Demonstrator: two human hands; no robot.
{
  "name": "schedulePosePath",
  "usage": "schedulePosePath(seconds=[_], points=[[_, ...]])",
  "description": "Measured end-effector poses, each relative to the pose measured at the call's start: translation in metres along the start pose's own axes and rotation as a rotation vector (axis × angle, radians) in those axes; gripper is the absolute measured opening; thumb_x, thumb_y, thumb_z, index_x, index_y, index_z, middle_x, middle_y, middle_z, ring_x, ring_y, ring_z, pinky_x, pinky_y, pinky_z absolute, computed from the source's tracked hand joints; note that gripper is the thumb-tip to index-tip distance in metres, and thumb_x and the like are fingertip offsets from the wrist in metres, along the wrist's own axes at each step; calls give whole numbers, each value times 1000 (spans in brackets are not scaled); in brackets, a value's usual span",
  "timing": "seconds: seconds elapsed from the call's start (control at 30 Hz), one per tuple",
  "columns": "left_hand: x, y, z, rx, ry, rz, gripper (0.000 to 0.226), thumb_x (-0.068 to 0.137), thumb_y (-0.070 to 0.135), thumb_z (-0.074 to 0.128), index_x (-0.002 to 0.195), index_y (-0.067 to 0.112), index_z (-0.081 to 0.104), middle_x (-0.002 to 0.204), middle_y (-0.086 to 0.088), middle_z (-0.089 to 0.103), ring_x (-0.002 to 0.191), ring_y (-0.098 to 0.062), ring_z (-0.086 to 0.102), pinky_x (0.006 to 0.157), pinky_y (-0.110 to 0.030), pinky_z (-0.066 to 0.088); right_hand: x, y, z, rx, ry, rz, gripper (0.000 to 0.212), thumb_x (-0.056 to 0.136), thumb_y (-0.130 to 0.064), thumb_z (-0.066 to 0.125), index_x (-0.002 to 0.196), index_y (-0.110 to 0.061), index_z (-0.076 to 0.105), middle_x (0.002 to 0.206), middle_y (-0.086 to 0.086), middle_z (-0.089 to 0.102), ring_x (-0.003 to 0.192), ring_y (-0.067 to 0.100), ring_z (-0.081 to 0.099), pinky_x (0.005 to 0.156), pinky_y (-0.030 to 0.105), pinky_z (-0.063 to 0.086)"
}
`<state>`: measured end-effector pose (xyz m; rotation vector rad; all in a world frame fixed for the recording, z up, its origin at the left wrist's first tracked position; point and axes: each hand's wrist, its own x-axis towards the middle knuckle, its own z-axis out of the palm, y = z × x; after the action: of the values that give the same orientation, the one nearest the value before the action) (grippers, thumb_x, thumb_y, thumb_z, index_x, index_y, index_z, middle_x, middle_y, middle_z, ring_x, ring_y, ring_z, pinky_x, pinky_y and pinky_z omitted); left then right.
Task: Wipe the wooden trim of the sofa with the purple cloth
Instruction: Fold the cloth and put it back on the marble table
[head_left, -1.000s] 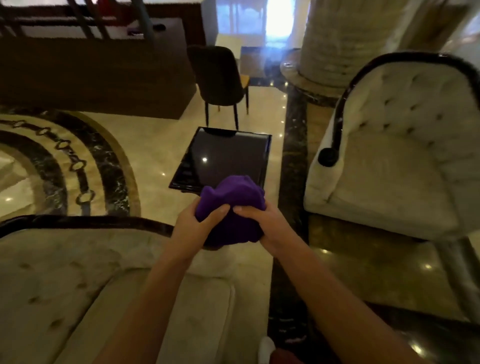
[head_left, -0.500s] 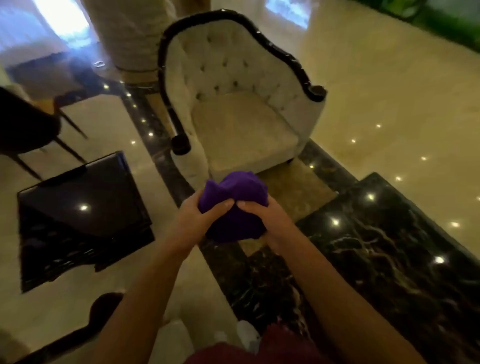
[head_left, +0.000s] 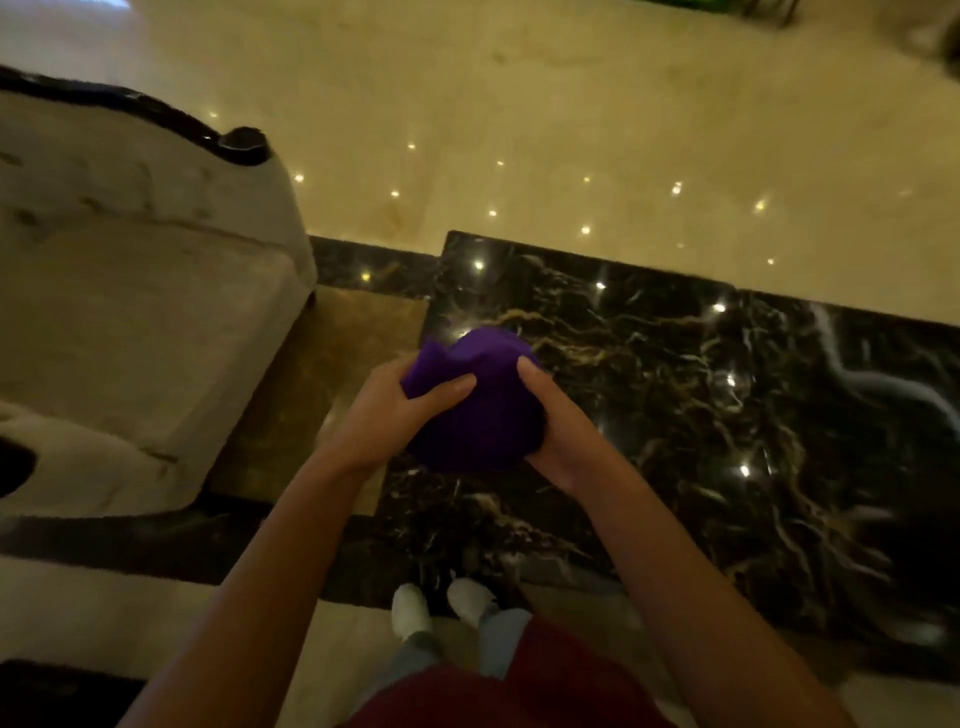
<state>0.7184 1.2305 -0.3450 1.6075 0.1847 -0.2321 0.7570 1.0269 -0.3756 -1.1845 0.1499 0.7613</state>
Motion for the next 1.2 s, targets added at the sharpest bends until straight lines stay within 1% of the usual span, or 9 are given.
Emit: schedulePosePath(seconds=[0.13, 0.2, 0.5, 0.63, 0.73, 0.83, 1.0, 1.07, 1.2], points=[[24, 0, 29, 65, -166, 40, 28, 83, 37, 78, 110, 32, 72, 104, 11, 80, 97, -8, 77, 78, -21, 60, -21, 13, -23, 37, 172, 23, 65, 58, -77, 86, 114, -46, 78, 128, -4, 76, 120, 24, 72, 94, 55, 61], [49, 7, 73, 90, -346, 52, 29, 81, 41, 79, 110, 36, 72, 106, 13, 80, 98, -7, 76, 77, -19, 60, -46, 14, -58, 113, 368, -9, 69, 50, -81, 87, 109, -47, 79, 121, -6, 78, 116, 26, 73, 90, 58, 62], [99, 23, 230, 115, -730, 37, 21, 77, 46, 80, 97, 45, 75, 102, 11, 80, 93, -6, 76, 73, -14, 58, -129, 17, -176, 303, 618, -80, 97, 54, -75, 90, 136, -32, 62, 144, 4, 66, 126, 27, 69, 99, 52, 59], [112, 24, 286, 90, -721, 10, 30, 78, 52, 77, 101, 33, 75, 102, 7, 80, 92, -9, 76, 72, -16, 58, -148, 7, -214, 372, 626, -134, 85, 66, -65, 85, 138, -27, 60, 140, 5, 70, 126, 27, 69, 98, 50, 60], [122, 25, 336, 64, -735, 7, 30, 79, 55, 81, 106, 45, 73, 108, 12, 78, 98, -8, 75, 74, -16, 59, -160, -5, -260, 400, 613, -183, 78, 80, -57, 77, 147, -23, 55, 148, 9, 62, 135, 32, 61, 109, 61, 51], [131, 28, 386, 35, -801, 22, 49, 83, 44, 80, 124, 64, 60, 128, 20, 70, 114, -5, 70, 87, -24, 61, -173, -21, -305, 487, 643, -251, 84, 70, -54, 91, 141, -22, 61, 145, 8, 66, 134, 31, 62, 107, 54, 54], [134, 34, 457, 89, -845, 42, 67, 88, 37, 79, 141, 62, 46, 141, 28, 55, 119, 2, 64, 95, -31, 60, -211, -27, -365, 548, 700, -351, 87, 70, -35, 95, 147, -17, 57, 144, 14, 65, 135, 36, 61, 112, 57, 49], [132, 29, 469, 117, -824, 58, 61, 84, 39, 82, 136, 56, 54, 131, 28, 60, 112, 4, 66, 92, -31, 62, -223, -22, -370, 560, 778, -362, 82, 64, -29, 96, 139, -22, 64, 136, 11, 71, 128, 35, 66, 107, 57, 54], [131, 22, 496, 15, -653, -72, 64, 72, 48, 86, 131, 43, 61, 131, 8, 66, 115, -13, 68, 89, -37, 61, -247, -9, -374, 663, 894, -385, 81, 60, -21, 88, 137, -13, 64, 131, 14, 72, 114, 34, 72, 78, 42, 64]])
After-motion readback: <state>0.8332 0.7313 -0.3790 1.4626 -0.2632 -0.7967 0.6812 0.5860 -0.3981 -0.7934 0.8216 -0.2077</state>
